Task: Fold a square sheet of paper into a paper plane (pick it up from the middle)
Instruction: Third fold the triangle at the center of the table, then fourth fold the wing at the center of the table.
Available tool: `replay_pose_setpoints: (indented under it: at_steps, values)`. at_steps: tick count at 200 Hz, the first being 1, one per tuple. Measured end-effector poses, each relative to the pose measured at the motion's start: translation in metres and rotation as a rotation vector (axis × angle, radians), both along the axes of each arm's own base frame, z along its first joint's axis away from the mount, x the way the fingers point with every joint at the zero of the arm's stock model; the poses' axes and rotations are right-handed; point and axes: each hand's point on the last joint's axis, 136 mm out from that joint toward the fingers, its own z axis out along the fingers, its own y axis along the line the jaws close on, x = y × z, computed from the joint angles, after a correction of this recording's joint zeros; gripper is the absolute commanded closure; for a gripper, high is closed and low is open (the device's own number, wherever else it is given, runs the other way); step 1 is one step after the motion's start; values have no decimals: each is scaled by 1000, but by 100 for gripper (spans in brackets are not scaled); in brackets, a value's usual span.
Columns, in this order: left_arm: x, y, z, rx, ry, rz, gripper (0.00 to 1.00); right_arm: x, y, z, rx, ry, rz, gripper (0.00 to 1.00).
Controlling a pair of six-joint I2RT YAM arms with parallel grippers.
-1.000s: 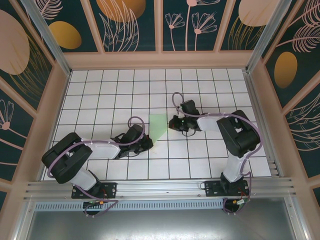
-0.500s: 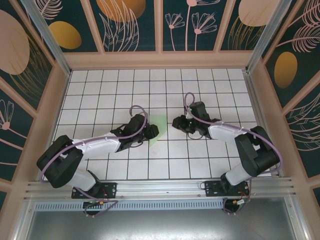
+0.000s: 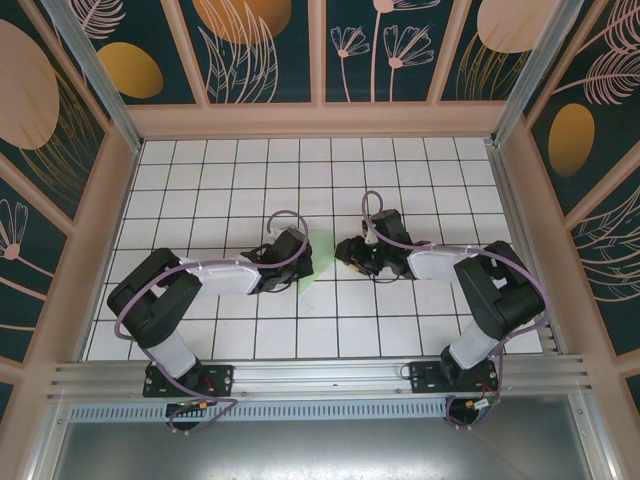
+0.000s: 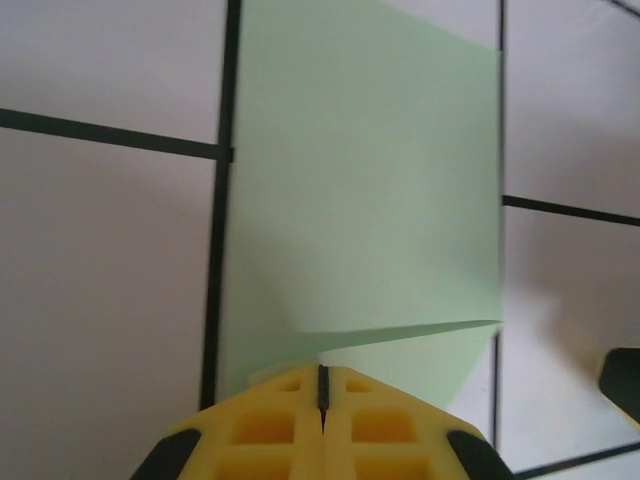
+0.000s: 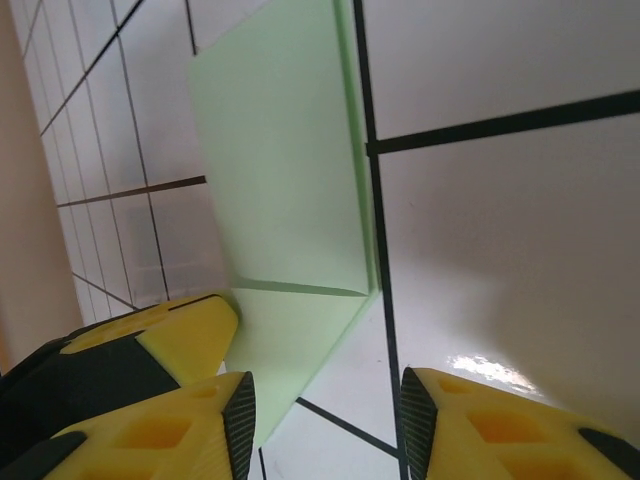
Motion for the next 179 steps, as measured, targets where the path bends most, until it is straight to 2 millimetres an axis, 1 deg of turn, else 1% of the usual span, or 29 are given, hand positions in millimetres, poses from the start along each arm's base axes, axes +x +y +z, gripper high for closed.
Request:
replay_pose_setpoints:
  at_steps: [24,56,91,137,179]
  values:
    - [0,6,-7,33,10,19,99,1,1,-6,-5,25,-9,57]
    - [0,9,-11,41,14,35,100,2,13,-5,0,28,9,60]
    - [1,9,-11,33,15,49,100,4,22,-8,-4,29,24,61]
    - [1,9,-11,28,19,58,100,7,26,-18,-33,53,26,61]
    - [1,9,-11,25,19,60,100,10,29,-20,-46,58,24,62]
